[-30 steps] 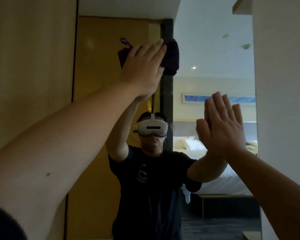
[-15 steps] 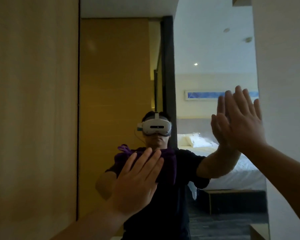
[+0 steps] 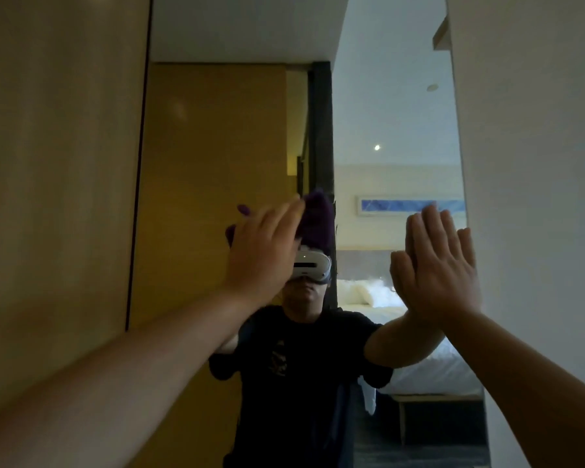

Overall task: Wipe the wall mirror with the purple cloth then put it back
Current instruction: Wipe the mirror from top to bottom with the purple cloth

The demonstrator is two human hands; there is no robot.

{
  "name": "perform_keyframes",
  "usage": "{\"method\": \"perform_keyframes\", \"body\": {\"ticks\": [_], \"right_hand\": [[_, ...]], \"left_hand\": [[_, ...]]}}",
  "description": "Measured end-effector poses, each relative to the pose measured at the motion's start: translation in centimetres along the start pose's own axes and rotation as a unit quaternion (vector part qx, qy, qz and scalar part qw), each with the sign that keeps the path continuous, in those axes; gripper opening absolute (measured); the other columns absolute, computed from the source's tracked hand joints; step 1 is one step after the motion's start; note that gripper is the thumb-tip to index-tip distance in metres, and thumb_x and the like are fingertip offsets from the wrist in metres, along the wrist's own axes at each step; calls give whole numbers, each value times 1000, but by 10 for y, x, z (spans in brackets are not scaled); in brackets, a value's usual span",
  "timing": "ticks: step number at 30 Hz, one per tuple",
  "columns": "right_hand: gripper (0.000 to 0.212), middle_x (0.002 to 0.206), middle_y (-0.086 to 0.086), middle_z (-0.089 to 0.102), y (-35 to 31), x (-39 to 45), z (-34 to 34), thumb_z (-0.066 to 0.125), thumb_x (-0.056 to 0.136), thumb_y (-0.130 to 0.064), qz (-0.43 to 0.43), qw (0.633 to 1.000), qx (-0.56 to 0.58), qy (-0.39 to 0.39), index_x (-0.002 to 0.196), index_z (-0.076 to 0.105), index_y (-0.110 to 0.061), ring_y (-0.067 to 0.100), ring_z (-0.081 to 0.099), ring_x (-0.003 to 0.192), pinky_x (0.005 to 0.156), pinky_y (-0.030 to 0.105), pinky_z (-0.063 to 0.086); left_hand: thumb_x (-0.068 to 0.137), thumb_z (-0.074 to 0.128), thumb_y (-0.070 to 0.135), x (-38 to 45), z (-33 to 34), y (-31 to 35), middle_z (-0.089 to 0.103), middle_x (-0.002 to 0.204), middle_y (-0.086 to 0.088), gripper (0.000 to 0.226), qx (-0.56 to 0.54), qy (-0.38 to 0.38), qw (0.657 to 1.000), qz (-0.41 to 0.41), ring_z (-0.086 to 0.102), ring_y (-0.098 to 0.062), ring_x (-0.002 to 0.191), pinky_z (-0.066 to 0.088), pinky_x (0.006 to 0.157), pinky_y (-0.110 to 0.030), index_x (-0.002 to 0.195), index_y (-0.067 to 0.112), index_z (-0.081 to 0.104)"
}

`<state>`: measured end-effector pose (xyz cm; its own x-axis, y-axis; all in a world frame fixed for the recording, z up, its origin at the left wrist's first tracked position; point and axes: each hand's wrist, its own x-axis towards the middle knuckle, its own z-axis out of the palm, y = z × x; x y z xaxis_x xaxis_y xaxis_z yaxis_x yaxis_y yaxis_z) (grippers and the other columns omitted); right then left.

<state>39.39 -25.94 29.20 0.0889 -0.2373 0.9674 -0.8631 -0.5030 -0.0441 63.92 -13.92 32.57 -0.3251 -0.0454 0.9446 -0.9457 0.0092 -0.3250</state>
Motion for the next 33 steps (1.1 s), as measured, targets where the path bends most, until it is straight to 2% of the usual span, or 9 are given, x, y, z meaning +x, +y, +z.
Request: {"method": "perform_keyframes", "body": {"ticks": [5, 7, 10, 13, 17, 24, 33], "right_hand": [[66, 165, 4, -4, 2, 0, 2, 16, 101, -51, -2, 1000, 1, 0, 157, 8, -17, 19, -10, 152, 123, 46, -1], [65, 165, 4, -1, 2, 0, 2, 16, 101, -51, -3, 1000, 0, 0, 157, 9, -17, 20, -8, 152, 123, 47, 0], [65, 165, 5, 2, 1, 0, 2, 17, 101, -49, -2, 1000, 2, 5, 157, 12, -17, 20, -6, 153, 124, 47, 1], [65, 165, 4, -1, 0, -1, 1, 16, 101, -49, 0, 1000, 1, 5, 157, 10, -18, 19, -8, 152, 124, 46, -1], [66, 165, 2, -5, -3, -1, -3, 15, 100, -50, 6, 1000, -1, -1, 157, 4, -19, 16, -13, 151, 123, 43, -5], [65, 166, 5, 4, -4, -1, -2, 19, 99, -48, 12, 1000, 2, 18, 157, 14, -18, 18, -4, 152, 123, 41, -3], [68, 165, 6, 5, -6, 0, -8, 17, 98, -51, 17, 1000, 4, -2, 157, 13, -17, 14, -7, 150, 123, 40, -3]], "left_hand": [[100, 41, 24, 141, -2, 6, 48, 148, -8, 48, 24, 16, 999, -40, 46, -29, 131, 34, 109, -44, 146, 9, 43], [104, 38, 25, 176, 3, 5, 37, 156, -4, 49, 63, -26, 997, -39, 36, -26, 139, 28, 112, -41, 151, 13, 34], [106, 34, 31, 190, 24, -4, 23, 162, -3, 53, 108, -89, 990, -26, 21, -25, 148, 22, 116, -44, 155, 17, 23], [103, 28, 36, 162, 38, -1, 20, 164, -3, 56, 111, -78, 991, 2, 17, -24, 150, 20, 119, -46, 156, 17, 22], [101, 34, 37, 86, 37, 23, 25, 162, -5, 58, 83, -90, 989, 85, 23, -25, 149, 19, 120, -49, 154, 14, 29], [100, 40, 32, -56, 35, 63, 31, 159, -10, 56, 35, -114, 984, 129, 27, -30, 147, 22, 118, -51, 151, 10, 35], [102, 43, 32, -82, 36, 66, 31, 159, -10, 54, 41, -118, 982, 141, 29, -30, 147, 23, 118, -50, 151, 11, 35]]}}
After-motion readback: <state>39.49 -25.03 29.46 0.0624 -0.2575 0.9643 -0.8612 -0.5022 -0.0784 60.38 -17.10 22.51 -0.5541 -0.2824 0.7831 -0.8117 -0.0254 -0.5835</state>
